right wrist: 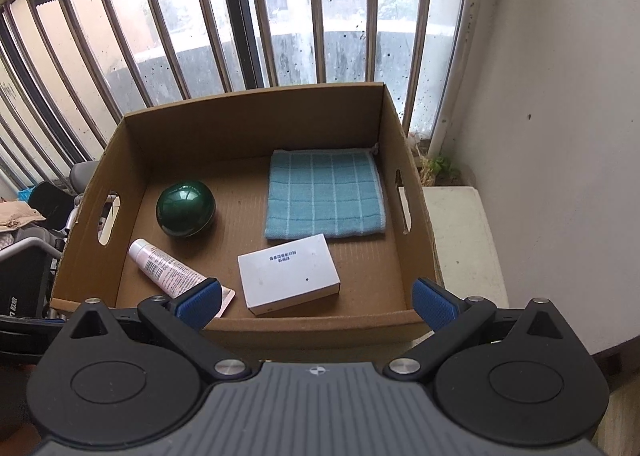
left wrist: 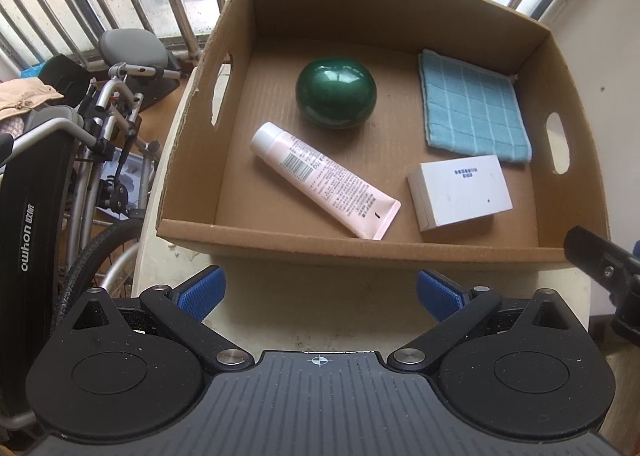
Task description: Organize objects
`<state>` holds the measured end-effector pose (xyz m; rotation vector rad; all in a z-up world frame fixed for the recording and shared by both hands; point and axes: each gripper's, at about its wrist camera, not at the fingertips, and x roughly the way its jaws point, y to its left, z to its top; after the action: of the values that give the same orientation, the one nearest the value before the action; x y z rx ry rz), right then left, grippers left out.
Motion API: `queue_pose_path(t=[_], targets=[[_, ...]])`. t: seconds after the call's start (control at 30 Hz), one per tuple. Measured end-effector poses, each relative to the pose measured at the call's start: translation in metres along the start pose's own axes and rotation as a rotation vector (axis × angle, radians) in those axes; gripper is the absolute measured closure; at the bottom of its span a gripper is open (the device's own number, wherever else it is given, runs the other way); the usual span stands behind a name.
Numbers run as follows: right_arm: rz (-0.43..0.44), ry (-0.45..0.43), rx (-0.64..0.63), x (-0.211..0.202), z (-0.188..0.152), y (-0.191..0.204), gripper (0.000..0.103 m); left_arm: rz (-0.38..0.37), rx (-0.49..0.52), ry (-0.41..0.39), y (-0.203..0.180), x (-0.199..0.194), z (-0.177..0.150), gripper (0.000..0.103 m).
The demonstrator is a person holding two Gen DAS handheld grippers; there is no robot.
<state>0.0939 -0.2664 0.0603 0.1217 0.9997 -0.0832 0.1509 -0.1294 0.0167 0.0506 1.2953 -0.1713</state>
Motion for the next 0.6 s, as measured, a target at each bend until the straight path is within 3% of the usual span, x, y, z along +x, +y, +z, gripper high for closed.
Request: queue_pose_path(t=[0.6], targets=[[-0.004,0.053,0.013,0.003,-0.013,-0.012,0.000,-0.007,0.052,-0.011,-0.018,-0.004,-0.004,0.000]])
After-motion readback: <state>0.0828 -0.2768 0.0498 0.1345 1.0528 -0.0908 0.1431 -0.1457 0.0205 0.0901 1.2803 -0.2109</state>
